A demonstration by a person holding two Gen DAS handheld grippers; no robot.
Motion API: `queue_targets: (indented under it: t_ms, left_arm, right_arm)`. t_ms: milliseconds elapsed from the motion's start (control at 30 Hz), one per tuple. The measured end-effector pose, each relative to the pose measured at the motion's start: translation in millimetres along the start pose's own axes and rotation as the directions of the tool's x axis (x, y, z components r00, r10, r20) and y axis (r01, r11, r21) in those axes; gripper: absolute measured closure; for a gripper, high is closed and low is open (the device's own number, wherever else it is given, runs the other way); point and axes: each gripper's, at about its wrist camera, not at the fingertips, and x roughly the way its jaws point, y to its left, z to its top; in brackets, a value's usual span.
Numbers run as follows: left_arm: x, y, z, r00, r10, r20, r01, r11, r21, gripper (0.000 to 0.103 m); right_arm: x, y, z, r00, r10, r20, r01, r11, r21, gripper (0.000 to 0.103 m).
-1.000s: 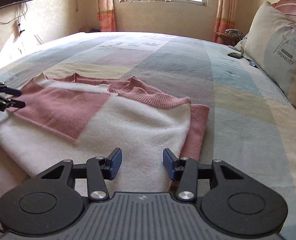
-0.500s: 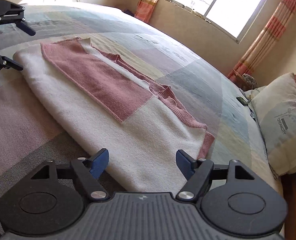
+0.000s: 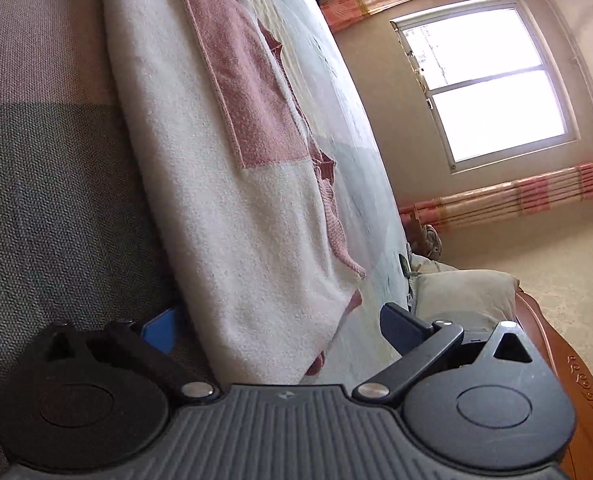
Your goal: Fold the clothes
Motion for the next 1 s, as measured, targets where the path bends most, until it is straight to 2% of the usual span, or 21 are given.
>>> queue_targets:
  t_ms: [100, 200, 300, 367, 433, 567, 633, 733, 800, 867, 1000]
  left_arm:
    - [9, 1, 21, 0.999, -0.012, 0.037, 0.012, 1.0, 0.007, 0.013]
    - [25, 1, 50, 0.995, -0.043, 0.091, 0.044, 0.999, -0.009, 0.013]
    - [33, -7, 64, 0.993, -0.033, 0.116, 0.028, 0.999, 0.045, 0.015]
    - [34, -11, 67, 0.992, -0.017, 0.128, 0.007, 0.996, 0.085, 0.014]
    - [43, -8, 56, 0.994, 0.004, 0.105, -0.015, 0.995, 0.101, 0.014]
    - [69, 7, 18, 0.998, 0.069, -0.012, -0.067, 0.991, 0.119, 0.013]
    - [76, 14, 9, 0.995, 0.081, -0.059, -0.074, 0.991, 0.113, 0.013]
    - [82, 9, 16, 0.994, 0.101, -0.051, -0.092, 0.982, 0.164, 0.012]
    - [90, 5, 27, 0.992, 0.126, -0.03, -0.118, 0.971, 0.208, 0.012]
    - [100, 4, 38, 0.989, 0.144, -0.019, -0.136, 0.965, 0.222, 0.012]
    - [108, 5, 35, 0.991, 0.132, -0.009, -0.127, 0.967, 0.223, 0.015]
  right_arm:
    - [8, -4, 1, 1.0, 0.0, 0.001, 0.0, 1.0, 0.03, 0.0]
    - [11, 0, 25, 0.998, 0.012, 0.066, -0.014, 0.999, 0.032, 0.001]
    - [14, 3, 51, 0.99, 0.041, 0.134, -0.046, 0.998, 0.031, 0.001]
    - [20, 7, 58, 0.988, 0.046, 0.147, -0.048, 0.999, 0.01, 0.001]
    - [25, 1, 55, 0.987, 0.063, 0.15, -0.068, 0.997, 0.029, 0.0]
    - [43, -19, 27, 0.996, 0.071, 0.054, -0.076, 0.993, 0.094, 0.0]
    - [49, -21, 8, 0.999, 0.038, 0.03, -0.04, 0.997, 0.06, 0.0]
    - [52, -22, -1, 0.998, 0.029, 0.048, -0.03, 0.999, 0.034, 0.0]
    - [57, -20, 5, 0.998, 0.032, 0.052, -0.031, 0.999, -0.017, 0.0]
    - [60, -17, 10, 0.998, 0.004, 0.057, 0.001, 0.996, -0.088, 0.0]
    - [73, -12, 19, 0.997, -0.042, 0.068, 0.054, 0.981, -0.185, 0.0]
